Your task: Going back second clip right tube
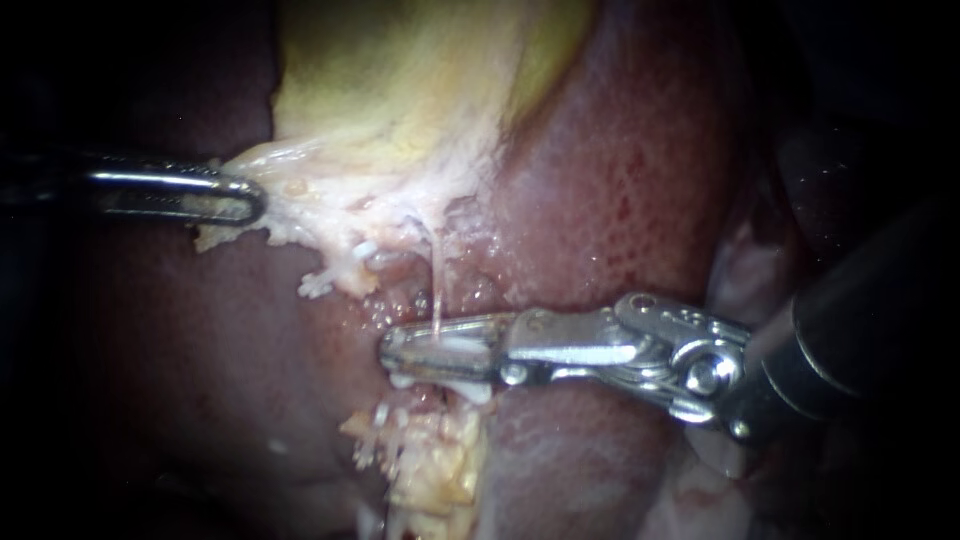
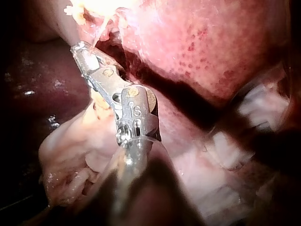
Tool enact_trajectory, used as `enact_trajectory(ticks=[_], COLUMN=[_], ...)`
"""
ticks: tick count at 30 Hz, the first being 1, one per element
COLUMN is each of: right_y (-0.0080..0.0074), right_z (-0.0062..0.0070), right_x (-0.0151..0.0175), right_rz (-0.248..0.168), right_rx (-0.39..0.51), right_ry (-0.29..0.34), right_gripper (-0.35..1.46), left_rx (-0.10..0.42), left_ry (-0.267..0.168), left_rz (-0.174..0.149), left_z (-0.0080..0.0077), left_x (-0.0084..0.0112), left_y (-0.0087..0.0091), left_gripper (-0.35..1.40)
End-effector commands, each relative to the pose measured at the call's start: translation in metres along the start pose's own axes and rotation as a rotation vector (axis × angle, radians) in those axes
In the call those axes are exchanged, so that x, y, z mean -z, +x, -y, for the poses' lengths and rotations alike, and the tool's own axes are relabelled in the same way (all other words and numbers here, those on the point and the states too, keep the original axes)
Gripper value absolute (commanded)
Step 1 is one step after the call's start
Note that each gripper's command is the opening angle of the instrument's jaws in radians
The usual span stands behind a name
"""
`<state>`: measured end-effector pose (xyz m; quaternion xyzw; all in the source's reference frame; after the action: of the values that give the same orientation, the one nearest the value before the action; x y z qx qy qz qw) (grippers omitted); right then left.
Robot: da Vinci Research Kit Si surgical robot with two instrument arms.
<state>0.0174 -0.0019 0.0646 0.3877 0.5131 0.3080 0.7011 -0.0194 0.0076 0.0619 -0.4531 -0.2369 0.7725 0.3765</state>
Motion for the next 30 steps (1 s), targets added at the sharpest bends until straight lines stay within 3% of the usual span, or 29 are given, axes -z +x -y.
enact_trajectory(ticks=[1,4,10,14,21,30], right_y=[-0.0001,-0.0007,-0.0019,-0.0023,-0.0036,-0.0040], right_z=[-0.0001,-0.0003,-0.0009,-0.0016,-0.0038,-0.0068], right_x=[-0.0001,-0.0007,-0.0021,-0.0030,-0.0039,-0.0029], right_rz=[0.006,-0.004,-0.003,-0.033,-0.096,-0.119], right_rx=[0.001,0.008,0.018,0.023,0.028,0.024], right_ry=[0.004,0.031,0.086,0.073,-0.002,-0.043], right_gripper=[-0.35,-0.31,0.15,0.37,0.47,0.48], left_rx=[0.000,0.000,0.000,0.000,0.000,-0.001], left_ry=[0.001,0.001,0.001,0.001,0.001,0.001], left_rz=[0.000,0.000,0.000,0.000,0.000,0.000], left_z=[0.0000,0.0000,0.0000,0.0000,0.0000,0.0000], left_x=[0.0000,0.0000,0.0000,-0.0001,-0.0001,0.0000], left_y=[0.0000,0.0000,0.0000,-0.0001,-0.0001,-0.0001], left_gripper=[-0.35,-0.35,-0.35,-0.35,-0.35,-0.35])
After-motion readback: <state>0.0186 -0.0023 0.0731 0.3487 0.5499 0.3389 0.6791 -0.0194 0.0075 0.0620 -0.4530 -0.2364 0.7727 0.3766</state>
